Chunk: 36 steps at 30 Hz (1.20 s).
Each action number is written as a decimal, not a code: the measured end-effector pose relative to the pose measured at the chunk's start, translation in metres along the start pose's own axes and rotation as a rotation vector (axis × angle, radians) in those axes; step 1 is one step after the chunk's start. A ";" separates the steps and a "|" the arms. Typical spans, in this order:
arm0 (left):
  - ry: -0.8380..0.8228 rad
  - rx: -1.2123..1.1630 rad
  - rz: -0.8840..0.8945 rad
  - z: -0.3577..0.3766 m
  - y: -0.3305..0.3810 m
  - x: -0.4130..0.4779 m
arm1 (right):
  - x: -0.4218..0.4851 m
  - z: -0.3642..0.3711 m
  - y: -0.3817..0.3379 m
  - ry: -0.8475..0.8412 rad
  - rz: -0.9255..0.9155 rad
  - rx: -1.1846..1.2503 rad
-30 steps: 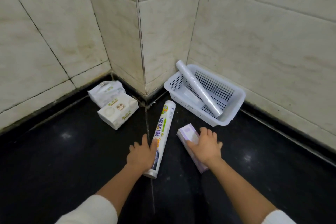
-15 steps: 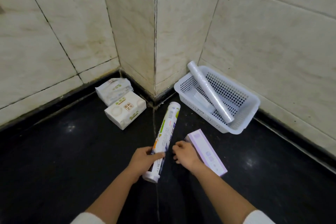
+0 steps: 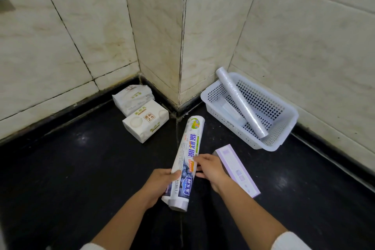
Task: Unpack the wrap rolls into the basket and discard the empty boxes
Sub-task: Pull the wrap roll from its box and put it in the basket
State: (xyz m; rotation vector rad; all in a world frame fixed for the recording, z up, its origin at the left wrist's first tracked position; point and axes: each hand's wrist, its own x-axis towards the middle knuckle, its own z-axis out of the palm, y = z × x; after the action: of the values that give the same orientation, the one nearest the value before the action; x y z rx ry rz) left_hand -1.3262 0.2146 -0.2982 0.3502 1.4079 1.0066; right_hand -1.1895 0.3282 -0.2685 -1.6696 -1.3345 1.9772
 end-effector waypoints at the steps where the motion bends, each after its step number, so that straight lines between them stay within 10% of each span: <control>1: 0.036 0.023 0.012 0.000 -0.001 0.000 | 0.001 0.000 0.001 0.021 0.010 0.014; 20: 0.131 -0.219 -0.153 -0.011 -0.003 0.006 | 0.009 0.003 0.003 -0.093 0.108 0.000; 27: -0.120 -0.153 -0.170 -0.001 0.021 0.008 | 0.000 -0.015 -0.010 -0.105 0.126 -0.016; 36: 0.102 -0.092 -0.082 -0.004 0.018 0.017 | -0.022 -0.046 -0.025 -0.051 0.117 -0.071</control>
State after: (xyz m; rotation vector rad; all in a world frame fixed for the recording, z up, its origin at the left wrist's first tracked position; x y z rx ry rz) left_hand -1.3390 0.2357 -0.2967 0.1738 1.4503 1.0296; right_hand -1.1511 0.3500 -0.2325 -1.7790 -1.3687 2.0733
